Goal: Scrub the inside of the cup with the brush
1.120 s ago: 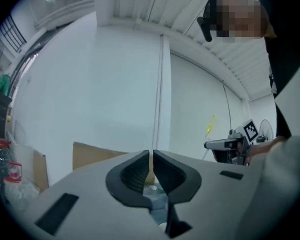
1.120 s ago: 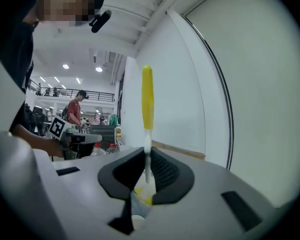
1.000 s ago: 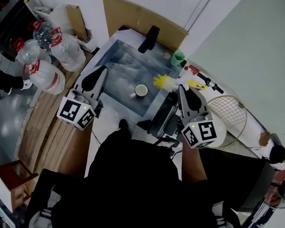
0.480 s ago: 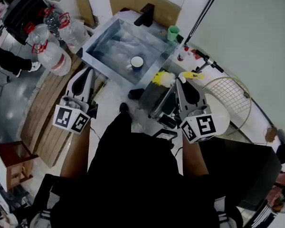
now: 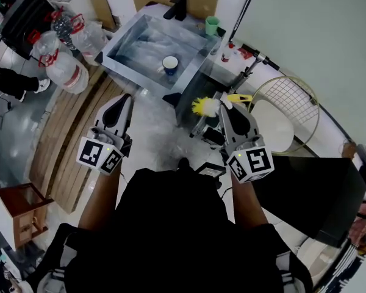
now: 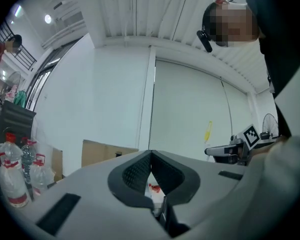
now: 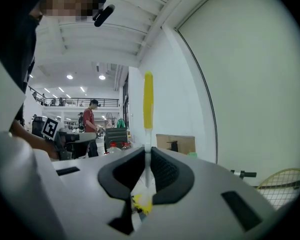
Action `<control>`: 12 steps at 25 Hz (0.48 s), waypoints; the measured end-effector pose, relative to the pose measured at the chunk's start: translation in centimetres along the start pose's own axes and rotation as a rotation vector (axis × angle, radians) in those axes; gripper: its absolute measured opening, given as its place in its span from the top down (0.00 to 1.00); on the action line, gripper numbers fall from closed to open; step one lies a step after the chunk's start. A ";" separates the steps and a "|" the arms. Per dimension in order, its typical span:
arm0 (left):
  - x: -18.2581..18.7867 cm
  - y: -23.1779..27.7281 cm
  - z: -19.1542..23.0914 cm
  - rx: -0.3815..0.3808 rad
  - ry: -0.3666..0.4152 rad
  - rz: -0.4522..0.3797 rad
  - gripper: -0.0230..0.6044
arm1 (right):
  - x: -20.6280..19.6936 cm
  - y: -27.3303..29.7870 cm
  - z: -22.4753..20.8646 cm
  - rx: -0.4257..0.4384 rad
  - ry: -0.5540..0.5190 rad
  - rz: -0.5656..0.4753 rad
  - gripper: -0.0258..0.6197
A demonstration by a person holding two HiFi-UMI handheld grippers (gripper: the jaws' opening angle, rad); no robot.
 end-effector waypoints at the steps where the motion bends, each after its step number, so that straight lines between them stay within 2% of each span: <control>1: -0.2 -0.5 -0.3 -0.017 -0.004 0.007 0.94 | -0.3 -0.5 0.7 -0.005 -0.001 0.006 0.89; 4: -1.1 -2.7 -1.2 -0.090 -0.050 0.029 0.94 | -1.5 -2.0 3.4 -0.041 -0.019 -0.003 0.89; 6: -1.3 -4.9 -1.5 -0.115 -0.050 0.017 0.94 | -2.1 -2.9 5.6 -0.073 -0.028 0.002 0.89; 12: -4.6 -13.4 -0.4 -0.093 -0.005 0.044 0.94 | -3.6 -6.0 13.5 -0.128 -0.028 0.025 0.89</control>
Point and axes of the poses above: the fingertips, and each gripper's own axes: y forward along the fingers, z to its left, x out of its top, the point moved 3 cm from there along -y, backward along the fingers, and after that the axes turned 10 degrees about z, right-handed, at the moved point
